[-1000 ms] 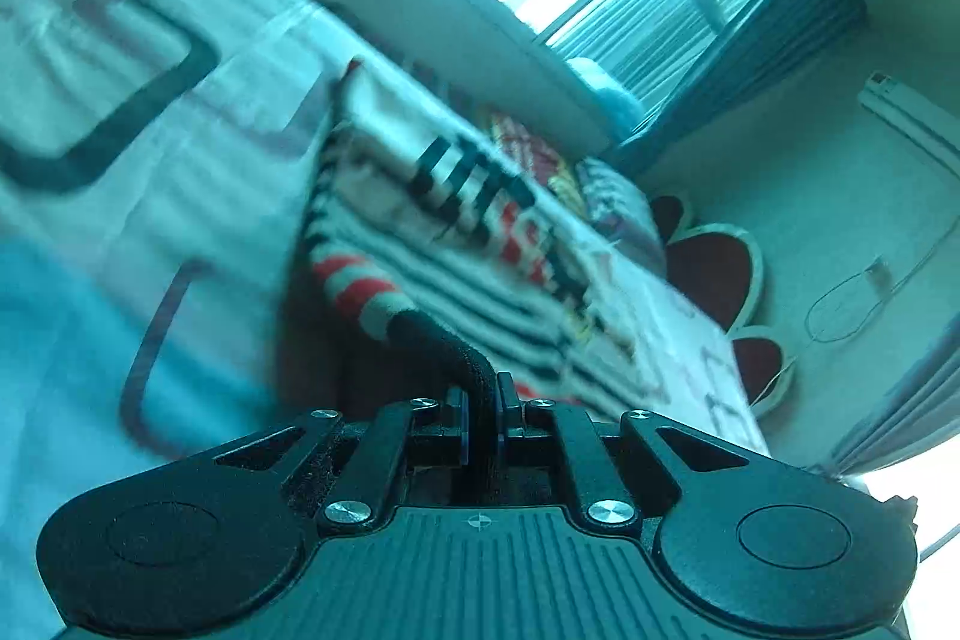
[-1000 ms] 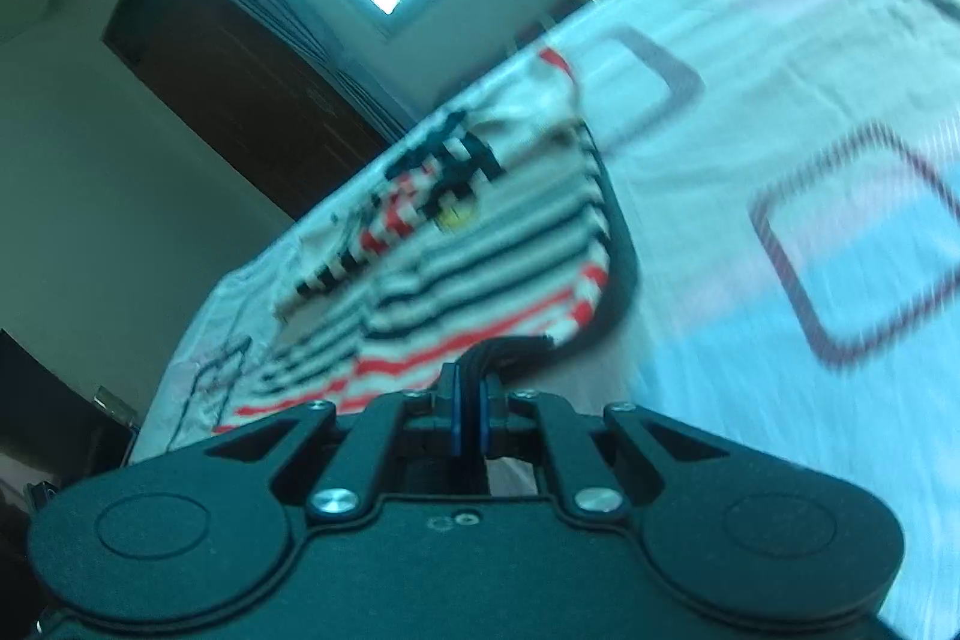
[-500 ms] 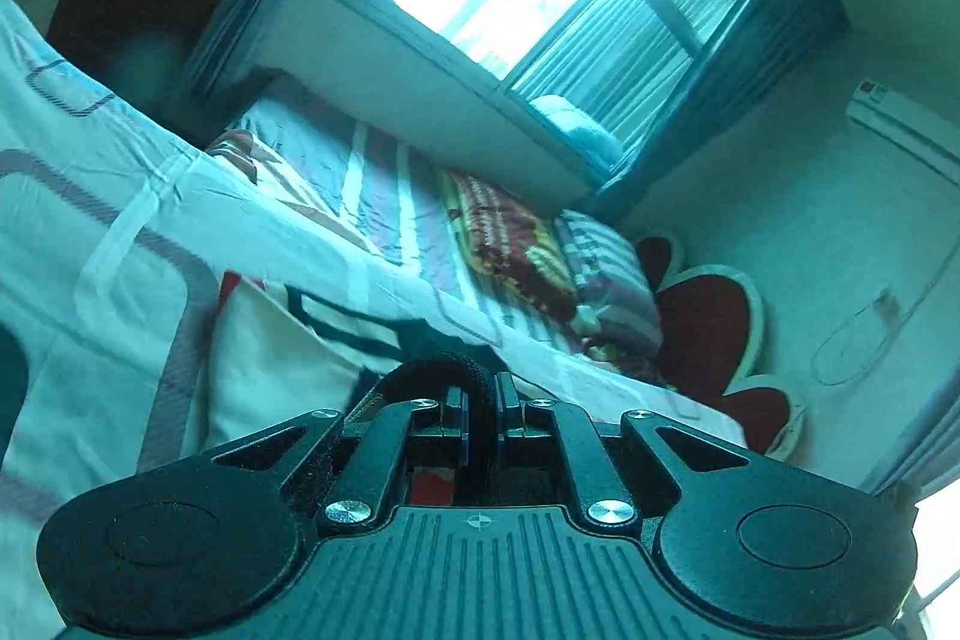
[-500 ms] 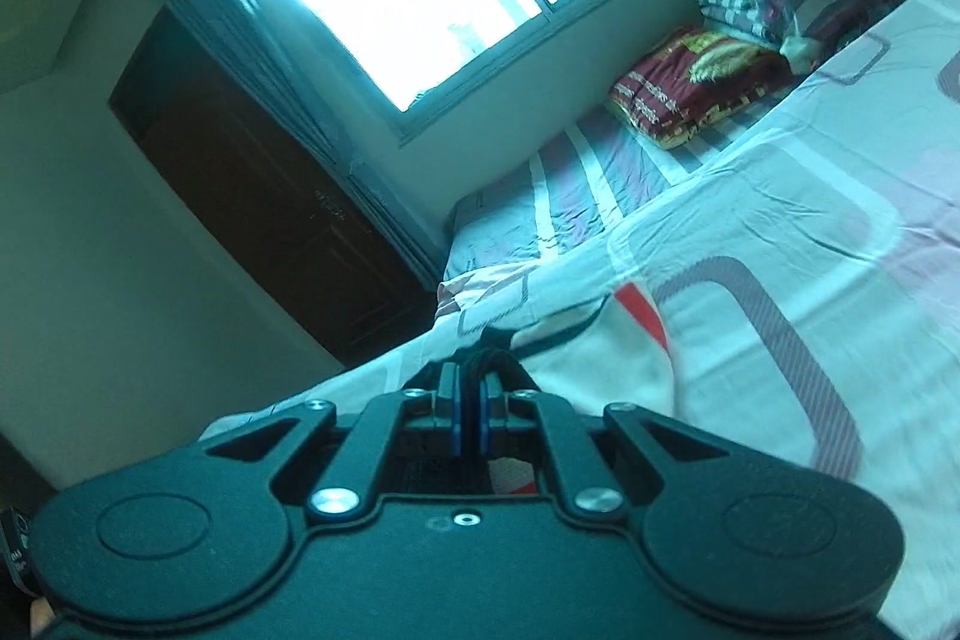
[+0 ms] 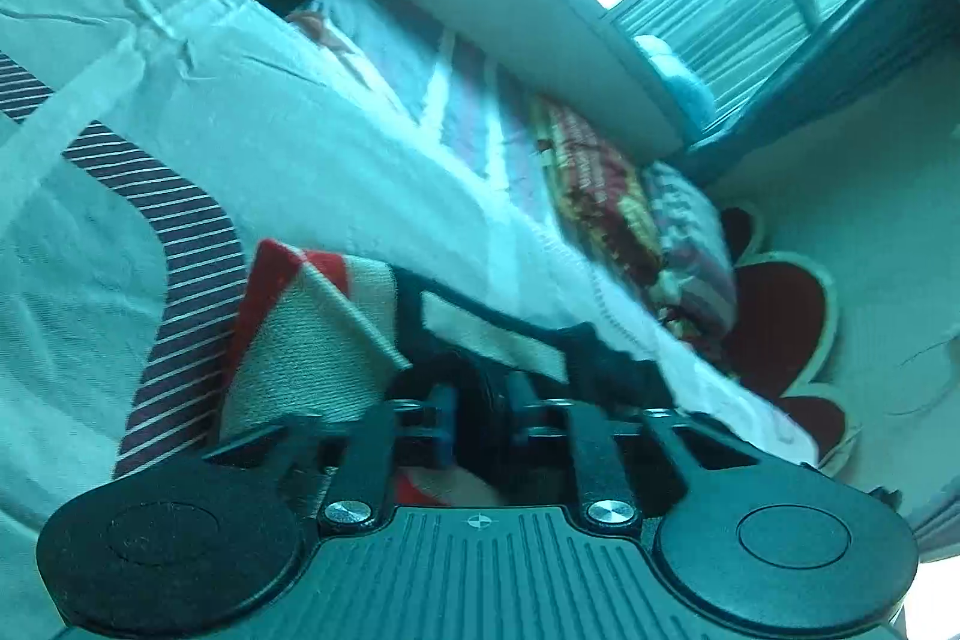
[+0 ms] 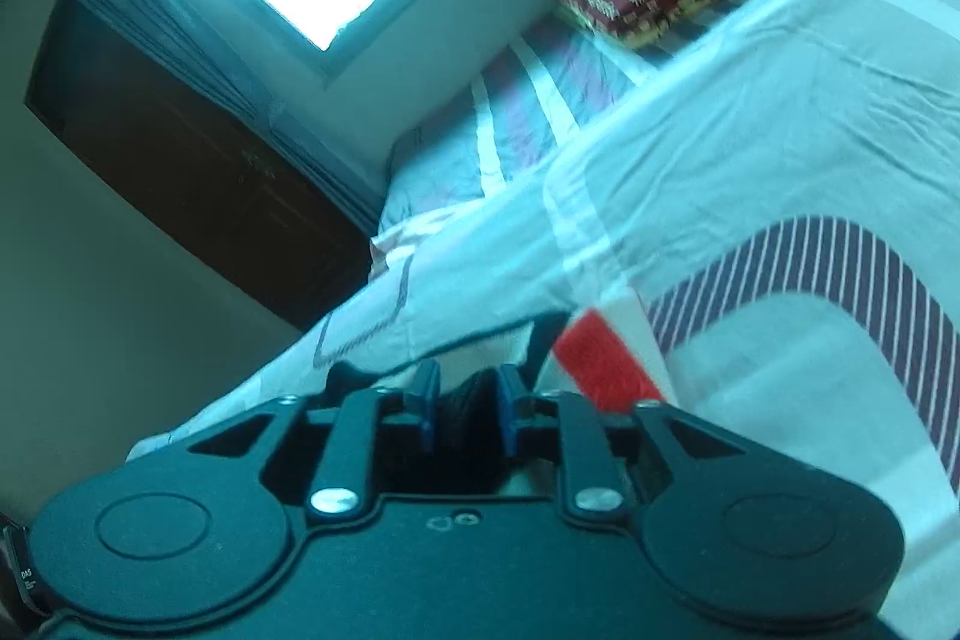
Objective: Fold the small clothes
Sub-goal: 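Lay the hem on the collar and open both grippers, then pull both grippers back from the folded sweater and hold above it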
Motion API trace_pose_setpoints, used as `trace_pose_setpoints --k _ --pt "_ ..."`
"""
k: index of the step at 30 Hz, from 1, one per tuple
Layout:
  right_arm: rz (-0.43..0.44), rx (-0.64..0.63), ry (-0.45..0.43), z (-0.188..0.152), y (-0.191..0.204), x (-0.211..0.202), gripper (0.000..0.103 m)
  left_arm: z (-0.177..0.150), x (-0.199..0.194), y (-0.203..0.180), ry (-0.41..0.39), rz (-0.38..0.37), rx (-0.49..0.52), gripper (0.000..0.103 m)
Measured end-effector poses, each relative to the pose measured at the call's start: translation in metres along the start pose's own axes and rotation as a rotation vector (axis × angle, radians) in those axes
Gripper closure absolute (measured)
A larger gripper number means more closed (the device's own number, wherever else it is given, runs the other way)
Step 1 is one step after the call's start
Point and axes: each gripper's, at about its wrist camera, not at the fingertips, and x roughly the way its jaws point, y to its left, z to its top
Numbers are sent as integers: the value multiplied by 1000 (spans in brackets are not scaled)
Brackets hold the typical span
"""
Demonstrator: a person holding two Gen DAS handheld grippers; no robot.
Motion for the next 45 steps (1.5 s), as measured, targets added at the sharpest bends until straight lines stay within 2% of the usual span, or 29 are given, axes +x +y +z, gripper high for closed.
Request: trace_pose_setpoints --k 1,2,3,6,9,11,13,15,17,18,20,21,23,26,30,32,33,34,36,41,45 --pt "3 -10 -40 1 1 -6 48 -1 -2 -1 -14 -19 7 50" --pt "7 -27 -73 1 3 -13 42 -3 -5 -5 -31 -19 29 45" --pt "7 -43 -86 1 4 -18 42 -2 -5 -9 -44 0 66 45" --pt "4 -123 -63 5 10 -27 44 0 -9 -19 -59 39 149 42" --pt "-48 -259 -9 1 25 -24 50 3 -1 -28 -3 129 256 42" --pt "-93 -352 43 -4 37 -14 57 2 6 -36 46 183 336 42" --pt "-146 -435 90 -9 47 2 69 0 11 -46 73 231 432 42" --pt "-189 -516 119 -14 56 16 73 -11 14 -56 88 287 566 42" --pt "-243 -595 147 -22 65 28 73 -17 16 -62 80 316 628 42" --pt "-260 -632 148 -27 71 31 74 -18 14 -65 74 319 642 45" --pt "-272 -698 151 -34 79 36 92 -15 9 -62 50 310 604 67" --pt "-266 -715 148 -36 82 36 96 -12 5 -60 37 299 578 72" --pt "-283 -732 103 -37 83 30 97 -9 -5 -58 4 273 547 96" --pt "-281 -708 13 -29 79 13 97 -10 -10 -60 -36 286 576 96" --pt "-291 -690 -56 -23 75 -6 97 -13 -19 -65 -132 309 591 96" --pt "-327 -672 -33 -24 66 1 97 -17 -9 -65 -112 345 616 96" --pt "-350 -660 -4 -26 58 9 97 -21 0 -62 -81 372 630 96" --pt "-366 -638 34 -28 50 18 96 -23 5 -60 -89 375 623 96" --pt "-355 -612 23 -27 46 21 96 -20 6 -59 -86 373 591 96" --pt "-366 -639 29 -30 47 22 95 -27 9 -70 -84 427 659 96" --pt "-374 -659 42 -30 49 23 94 -27 7 -72 -79 436 644 96"
